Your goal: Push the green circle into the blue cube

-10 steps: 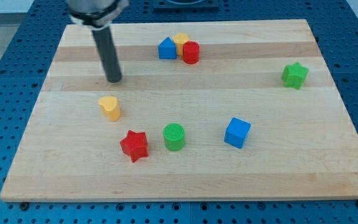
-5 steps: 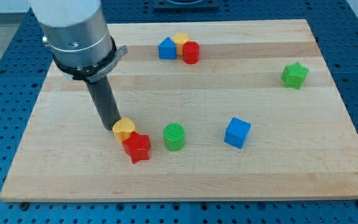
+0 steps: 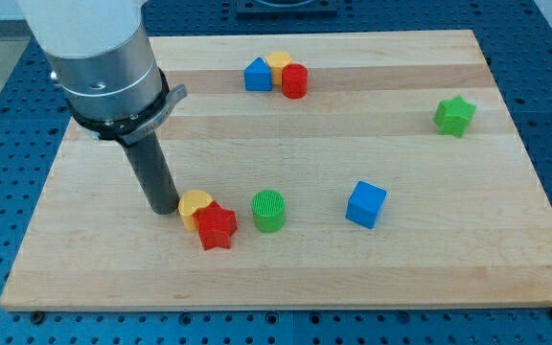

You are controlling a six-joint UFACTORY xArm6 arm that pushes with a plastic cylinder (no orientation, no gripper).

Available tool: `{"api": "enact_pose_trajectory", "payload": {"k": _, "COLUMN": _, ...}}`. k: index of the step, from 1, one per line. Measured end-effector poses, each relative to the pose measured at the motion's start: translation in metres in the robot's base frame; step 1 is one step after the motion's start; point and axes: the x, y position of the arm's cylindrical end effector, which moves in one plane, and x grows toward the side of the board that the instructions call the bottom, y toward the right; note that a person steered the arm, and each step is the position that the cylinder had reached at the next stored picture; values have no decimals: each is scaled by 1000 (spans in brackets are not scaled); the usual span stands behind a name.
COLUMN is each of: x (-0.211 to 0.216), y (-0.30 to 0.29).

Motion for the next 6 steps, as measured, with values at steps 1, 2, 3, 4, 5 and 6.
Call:
{"api": "enact_pose_trajectory", "payload": {"k": 1, "x": 13, "y": 0}}
{"api": "enact_pose_trajectory", "payload": {"k": 2, "x": 14, "y": 22}}
{"api": "enact_pose_trajectory", "payload": {"k": 3, "x": 14, "y": 85}}
{"api": "enact_pose_trajectory", "payload": {"k": 4, "x": 14, "y": 153}}
{"api": "enact_pose_trajectory", "payload": {"k": 5, "x": 14, "y": 216}}
{"api": "enact_pose_trajectory", "payload": {"k": 6, "x": 17, "y": 227}}
